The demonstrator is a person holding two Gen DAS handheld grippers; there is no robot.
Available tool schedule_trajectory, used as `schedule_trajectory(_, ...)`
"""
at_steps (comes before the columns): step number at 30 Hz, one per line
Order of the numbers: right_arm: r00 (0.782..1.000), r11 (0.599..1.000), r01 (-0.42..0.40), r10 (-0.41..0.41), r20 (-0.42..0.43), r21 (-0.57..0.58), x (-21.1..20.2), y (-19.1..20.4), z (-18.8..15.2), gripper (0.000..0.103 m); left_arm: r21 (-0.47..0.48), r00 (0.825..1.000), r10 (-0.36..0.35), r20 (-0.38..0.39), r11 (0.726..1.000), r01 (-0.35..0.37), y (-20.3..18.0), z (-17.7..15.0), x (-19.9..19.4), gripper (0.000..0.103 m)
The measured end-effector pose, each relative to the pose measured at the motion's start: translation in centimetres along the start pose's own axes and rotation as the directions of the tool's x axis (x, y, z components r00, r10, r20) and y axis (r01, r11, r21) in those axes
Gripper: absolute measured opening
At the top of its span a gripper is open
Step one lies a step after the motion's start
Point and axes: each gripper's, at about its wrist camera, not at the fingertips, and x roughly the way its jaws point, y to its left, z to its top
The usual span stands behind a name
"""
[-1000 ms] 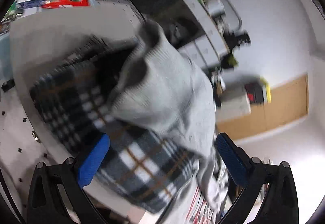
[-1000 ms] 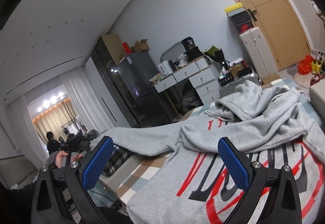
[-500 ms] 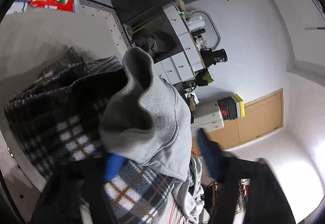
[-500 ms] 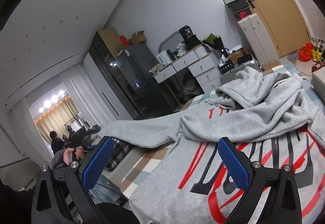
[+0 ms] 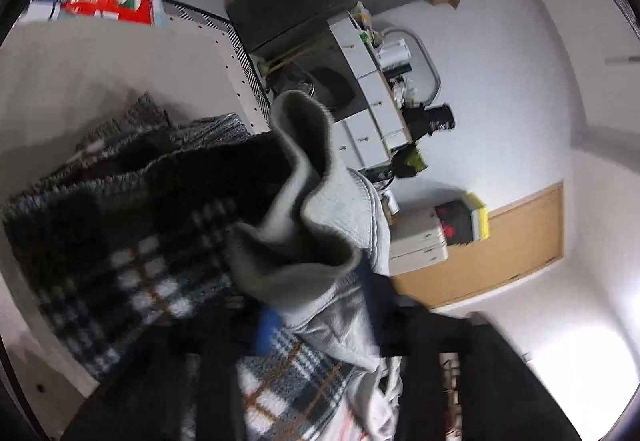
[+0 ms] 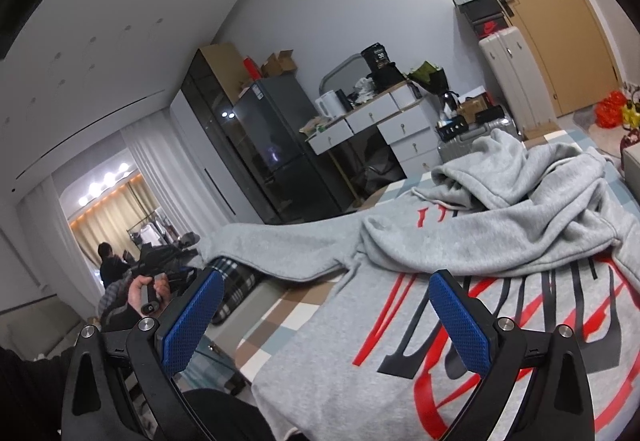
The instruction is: Fold large clothes
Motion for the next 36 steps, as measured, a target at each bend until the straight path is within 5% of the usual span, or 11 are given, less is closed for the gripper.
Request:
schedule_trajectory(1, 1.000, 1.000, 0.002, -0.002, -0.002, -0.001, 0.0, 0.0, 0.0, 0.103, -0.037, 1.000, -0.012, 0.015, 0.999, 0.013, 0.4, 0.0, 0.0, 0.073)
schedule_trajectory(6, 1.000, 1.000, 0.000, 0.000, -0.013, 0.002, 0.2, -0.1, 0.0, 0.103, -0.028, 0.999, 0.001, 0.041, 1.000, 0.000, 0.3, 0.1, -0.1, 0.072)
schedule_trajectory(8, 1.000, 1.000, 0.000, 0.000, -0.011, -0.005, 0.2, -0.1, -0.1, 0.103, -0.033, 0.999, -0.001, 0.035, 0.999, 0.002, 0.2, 0.2, 0.3, 0.059)
schedule_trajectory(10, 1.000, 1.000, -0.001, 0.001, -0.015, -0.014, 0.2, -0.1, -0.1, 0.103, -0.025, 0.999, 0.002, 0.044, 1.000, -0.001, -0.2, 0.4, 0.3, 0.059)
schedule_trajectory(14, 1.000, 1.000, 0.000, -0.001, -0.024, -0.020, 0.4, -0.1, -0.3, 0.103, 0.055, 0.998, 0.035, 0.058, 0.998, -0.038, -1.6, 0.1, 0.0, 0.027)
schedule_trajectory(17, 1.000, 1.000, -0.010, 0.009, -0.024, -0.013, 0.5, -0.1, -0.3, 0.103, 0.141, 0.997, 0.048, 0.065, 0.988, -0.057, -2.8, -0.1, 0.0, 0.013)
schedule_trajectory(26, 1.000, 0.999, -0.019, 0.019, -0.014, -0.030, 0.1, 0.1, -0.4, 0.103, 0.257, 0.995, 0.051, 0.084, 0.964, -0.071, -6.7, 1.0, 0.2, 0.008)
schedule_trajectory(36, 1.000, 1.000, -0.016, 0.016, 0.006, -0.019, -0.4, -0.3, -0.1, 0.103, 0.414, 0.993, -0.112, 0.024, 0.906, 0.092, -19.5, -2.2, 1.9, 0.005)
